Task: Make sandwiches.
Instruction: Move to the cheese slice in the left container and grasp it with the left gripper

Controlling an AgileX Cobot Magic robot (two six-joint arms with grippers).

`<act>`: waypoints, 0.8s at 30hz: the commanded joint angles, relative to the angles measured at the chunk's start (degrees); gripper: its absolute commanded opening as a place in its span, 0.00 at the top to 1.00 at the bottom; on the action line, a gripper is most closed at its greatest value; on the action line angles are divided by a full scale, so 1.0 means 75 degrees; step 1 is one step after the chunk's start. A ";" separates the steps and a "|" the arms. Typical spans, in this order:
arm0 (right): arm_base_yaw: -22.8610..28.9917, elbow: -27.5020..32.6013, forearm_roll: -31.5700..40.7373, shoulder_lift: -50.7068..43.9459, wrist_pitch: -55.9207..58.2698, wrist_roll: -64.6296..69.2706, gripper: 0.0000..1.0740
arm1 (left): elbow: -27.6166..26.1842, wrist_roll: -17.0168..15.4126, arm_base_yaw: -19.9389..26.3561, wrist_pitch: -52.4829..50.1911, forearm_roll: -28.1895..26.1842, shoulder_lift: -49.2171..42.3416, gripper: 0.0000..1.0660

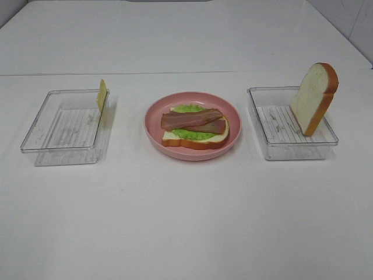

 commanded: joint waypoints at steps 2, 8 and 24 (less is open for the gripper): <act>-0.0008 0.0252 0.0206 -0.0199 -0.0542 -0.0084 0.21 | 0.0015 0.0008 0.0008 -0.0038 -0.0084 -0.0107 0.04; 0.0061 0.0497 0.0397 -0.0183 -0.0871 -0.0199 0.21 | 0.0015 -0.0008 0.0008 -0.0038 -0.0053 -0.0115 0.04; 0.0428 0.0497 0.0481 -0.0176 -0.0879 -0.0191 0.21 | -0.0115 -0.0008 0.0008 0.0183 0.0000 0.0099 0.04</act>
